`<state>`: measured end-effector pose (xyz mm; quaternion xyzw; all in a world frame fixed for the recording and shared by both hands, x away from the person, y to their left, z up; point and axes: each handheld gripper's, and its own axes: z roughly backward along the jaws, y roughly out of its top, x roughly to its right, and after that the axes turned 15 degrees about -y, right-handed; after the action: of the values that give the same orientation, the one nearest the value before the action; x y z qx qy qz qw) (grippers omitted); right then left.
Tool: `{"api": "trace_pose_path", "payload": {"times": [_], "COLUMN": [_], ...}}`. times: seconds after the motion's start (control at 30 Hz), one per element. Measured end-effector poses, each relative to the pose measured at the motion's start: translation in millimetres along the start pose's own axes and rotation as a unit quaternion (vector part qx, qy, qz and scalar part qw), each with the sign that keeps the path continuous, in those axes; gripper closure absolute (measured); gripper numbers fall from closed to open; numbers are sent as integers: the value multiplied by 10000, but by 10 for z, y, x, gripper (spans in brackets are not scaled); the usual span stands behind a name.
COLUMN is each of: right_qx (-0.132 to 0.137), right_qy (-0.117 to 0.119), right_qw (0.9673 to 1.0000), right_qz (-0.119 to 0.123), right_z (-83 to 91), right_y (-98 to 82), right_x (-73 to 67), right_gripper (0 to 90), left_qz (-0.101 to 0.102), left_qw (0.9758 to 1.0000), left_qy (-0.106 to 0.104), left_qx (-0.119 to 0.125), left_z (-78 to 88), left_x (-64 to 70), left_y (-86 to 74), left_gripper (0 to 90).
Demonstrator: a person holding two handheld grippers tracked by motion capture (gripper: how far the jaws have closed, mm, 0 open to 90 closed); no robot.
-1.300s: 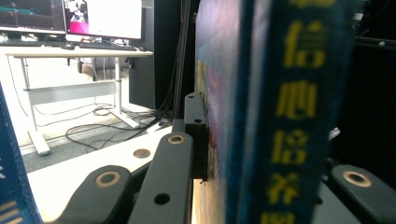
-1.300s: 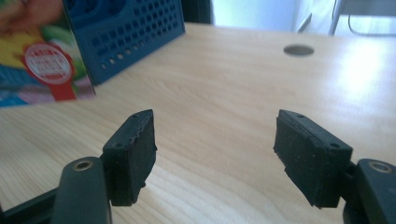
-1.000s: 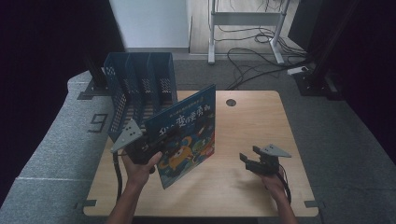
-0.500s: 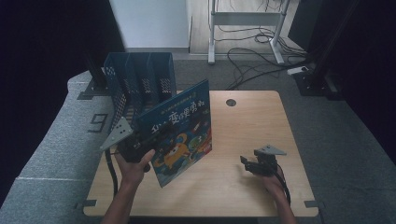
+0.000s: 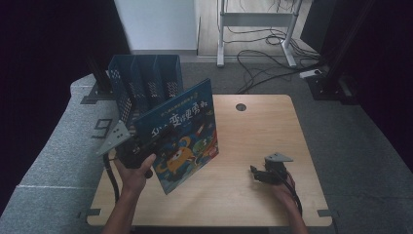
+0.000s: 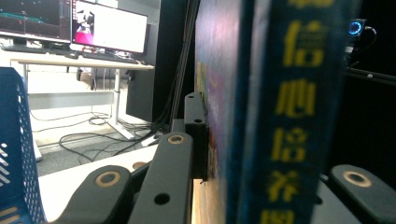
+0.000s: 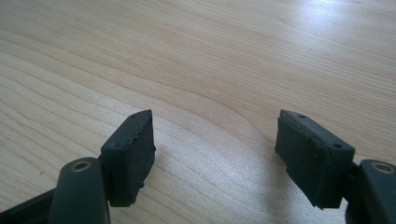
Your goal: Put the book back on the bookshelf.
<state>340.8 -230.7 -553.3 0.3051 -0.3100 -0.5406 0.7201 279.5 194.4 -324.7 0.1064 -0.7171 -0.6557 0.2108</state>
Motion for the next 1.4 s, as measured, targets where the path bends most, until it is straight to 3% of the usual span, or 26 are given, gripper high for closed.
{"api": "trace_pose_path", "payload": {"times": [0.4, 0.83, 1.4], "right_qx": [-99, -112, -116], "right_qy": [-61, -68, -105], "right_qw": [9999, 9999, 9999], "right_qz": [-69, -78, -31], "right_z": [-17, -19, -19], "right_y": [0, 2, 2], "right_x": [30, 25, 14], "right_gripper": [278, 276, 275], "left_qz": [-39, -100, -204], "left_qw": [9999, 9987, 9972], "left_qy": [155, 474, 642], "left_qx": [41, 131, 329], "left_z": [48, 154, 335], "left_x": [-38, -124, -142], "left_y": [64, 135, 222], "left_gripper": [825, 825, 824]}}
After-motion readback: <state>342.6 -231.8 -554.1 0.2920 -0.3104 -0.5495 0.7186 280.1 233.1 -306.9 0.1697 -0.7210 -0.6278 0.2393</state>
